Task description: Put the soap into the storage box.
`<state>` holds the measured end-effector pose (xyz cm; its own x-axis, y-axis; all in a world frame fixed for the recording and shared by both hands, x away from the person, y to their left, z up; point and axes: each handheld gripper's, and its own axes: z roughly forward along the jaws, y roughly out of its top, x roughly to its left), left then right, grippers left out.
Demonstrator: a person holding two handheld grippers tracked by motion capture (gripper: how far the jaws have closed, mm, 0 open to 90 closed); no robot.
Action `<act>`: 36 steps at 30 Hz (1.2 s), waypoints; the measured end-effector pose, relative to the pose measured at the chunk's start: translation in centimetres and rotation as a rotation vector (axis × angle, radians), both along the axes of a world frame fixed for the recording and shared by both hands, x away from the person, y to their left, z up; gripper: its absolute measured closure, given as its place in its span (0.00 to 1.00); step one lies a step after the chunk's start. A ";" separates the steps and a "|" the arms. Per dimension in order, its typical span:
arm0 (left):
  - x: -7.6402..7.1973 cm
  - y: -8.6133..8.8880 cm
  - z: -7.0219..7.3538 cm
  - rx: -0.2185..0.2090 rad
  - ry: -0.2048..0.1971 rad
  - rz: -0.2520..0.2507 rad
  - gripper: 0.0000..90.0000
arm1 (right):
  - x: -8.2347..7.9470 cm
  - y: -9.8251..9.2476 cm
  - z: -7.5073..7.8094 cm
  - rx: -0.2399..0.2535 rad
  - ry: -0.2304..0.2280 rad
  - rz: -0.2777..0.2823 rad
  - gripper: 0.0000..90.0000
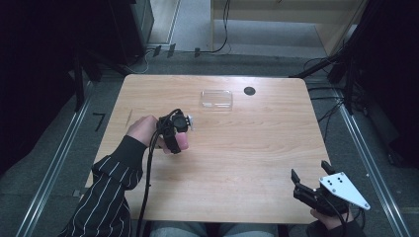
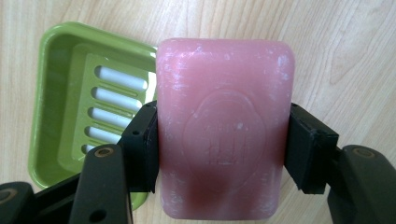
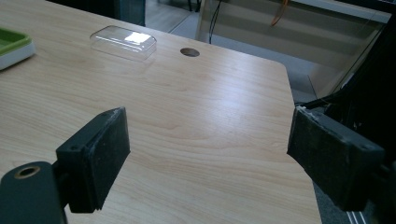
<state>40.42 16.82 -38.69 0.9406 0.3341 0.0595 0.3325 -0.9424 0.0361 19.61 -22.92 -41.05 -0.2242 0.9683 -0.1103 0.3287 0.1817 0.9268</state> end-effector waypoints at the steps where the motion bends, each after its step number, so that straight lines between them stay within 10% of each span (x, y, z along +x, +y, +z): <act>1: 0.1 0.0 0.1 0.003 0.002 -0.005 0.43 | 0.0 0.0 0.0 -0.001 0.001 0.000 0.15; 36: 1.6 2.6 0.9 -0.009 -0.018 -0.002 0.43 | -0.4 -0.4 0.0 -0.004 0.010 -0.013 0.15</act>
<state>42.01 19.41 -37.81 0.9402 0.3325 0.0736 0.3294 -0.9428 0.0511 19.23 -23.28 -41.06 -0.2132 0.9706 -0.1115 0.3407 0.1808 0.9226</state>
